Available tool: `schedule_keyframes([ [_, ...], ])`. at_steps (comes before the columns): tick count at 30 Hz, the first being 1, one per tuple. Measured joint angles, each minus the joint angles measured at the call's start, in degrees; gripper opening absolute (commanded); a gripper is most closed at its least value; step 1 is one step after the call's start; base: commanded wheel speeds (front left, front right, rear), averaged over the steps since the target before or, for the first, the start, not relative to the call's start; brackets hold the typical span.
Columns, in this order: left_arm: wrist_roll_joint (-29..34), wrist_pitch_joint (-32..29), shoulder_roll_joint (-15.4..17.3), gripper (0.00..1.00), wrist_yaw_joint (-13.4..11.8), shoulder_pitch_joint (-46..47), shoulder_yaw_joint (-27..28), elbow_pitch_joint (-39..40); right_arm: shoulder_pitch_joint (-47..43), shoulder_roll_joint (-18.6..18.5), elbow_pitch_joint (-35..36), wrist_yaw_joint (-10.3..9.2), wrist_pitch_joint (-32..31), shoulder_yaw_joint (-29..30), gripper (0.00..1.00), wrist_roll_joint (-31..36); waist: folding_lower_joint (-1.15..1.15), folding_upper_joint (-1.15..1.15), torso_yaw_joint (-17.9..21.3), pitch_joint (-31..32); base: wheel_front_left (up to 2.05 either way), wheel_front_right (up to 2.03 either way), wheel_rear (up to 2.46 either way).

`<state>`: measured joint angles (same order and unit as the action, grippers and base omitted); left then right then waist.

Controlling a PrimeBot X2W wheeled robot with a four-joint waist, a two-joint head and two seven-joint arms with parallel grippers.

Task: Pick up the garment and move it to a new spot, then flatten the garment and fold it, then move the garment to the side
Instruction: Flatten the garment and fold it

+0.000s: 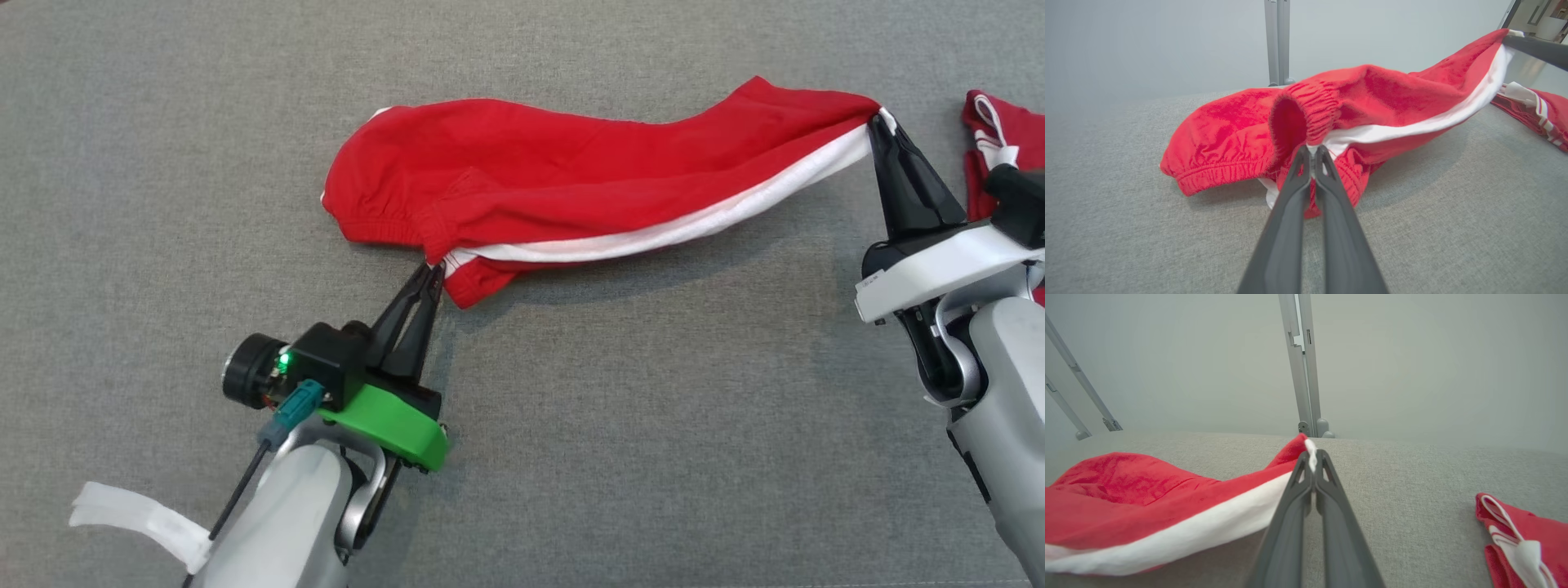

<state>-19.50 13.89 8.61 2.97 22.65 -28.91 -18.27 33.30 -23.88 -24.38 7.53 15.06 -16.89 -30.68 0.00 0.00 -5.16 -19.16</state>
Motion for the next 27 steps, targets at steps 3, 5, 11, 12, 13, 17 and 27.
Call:
schedule_keyframes([
  [3,-0.1,-1.6,2.2,0.00,-1.8,-0.9,1.8,5.6,-3.1,1.1,6.3,0.00,0.0,3.4,0.00,0.7,0.00,0.00,1.0,1.2,0.00,0.00,0.00],
  [5,-0.1,-2.9,3.7,0.00,-2.8,-1.2,2.9,9.3,-4.5,1.5,10.6,0.00,0.0,5.7,0.00,1.4,0.00,0.00,1.7,2.0,0.00,0.00,0.00],
  [11,-0.5,-6.9,7.0,0.00,-6.0,-1.3,6.4,20.8,-7.7,3.2,23.4,0.01,0.0,12.5,0.00,6.4,0.00,0.00,3.2,4.1,0.00,0.00,0.00],
  [12,-0.4,-7.3,7.3,0.00,-6.3,-1.0,6.8,22.5,-8.1,3.6,25.4,0.01,0.0,13.5,0.00,7.3,0.00,0.00,3.4,4.5,0.00,0.00,0.00],
  [13,-0.3,-7.7,7.5,0.00,-6.6,-0.7,7.1,24.1,-8.4,3.9,27.4,0.01,-0.1,14.4,0.00,8.5,0.00,0.00,3.6,4.8,0.00,0.00,0.00],
  [17,0.9,-8.8,8.1,0.00,-8.1,1.2,8.0,29.4,-8.7,5.6,36.2,0.01,-1.6,17.1,0.00,12.9,0.00,0.00,4.2,5.9,0.00,0.00,0.00],
  [27,2.5,-12.1,8.7,0.00,-10.1,3.3,8.1,38.0,-11.1,10.0,49.4,0.00,-6.4,19.5,0.00,16.9,0.00,0.00,5.2,6.8,0.00,0.00,0.00],
])
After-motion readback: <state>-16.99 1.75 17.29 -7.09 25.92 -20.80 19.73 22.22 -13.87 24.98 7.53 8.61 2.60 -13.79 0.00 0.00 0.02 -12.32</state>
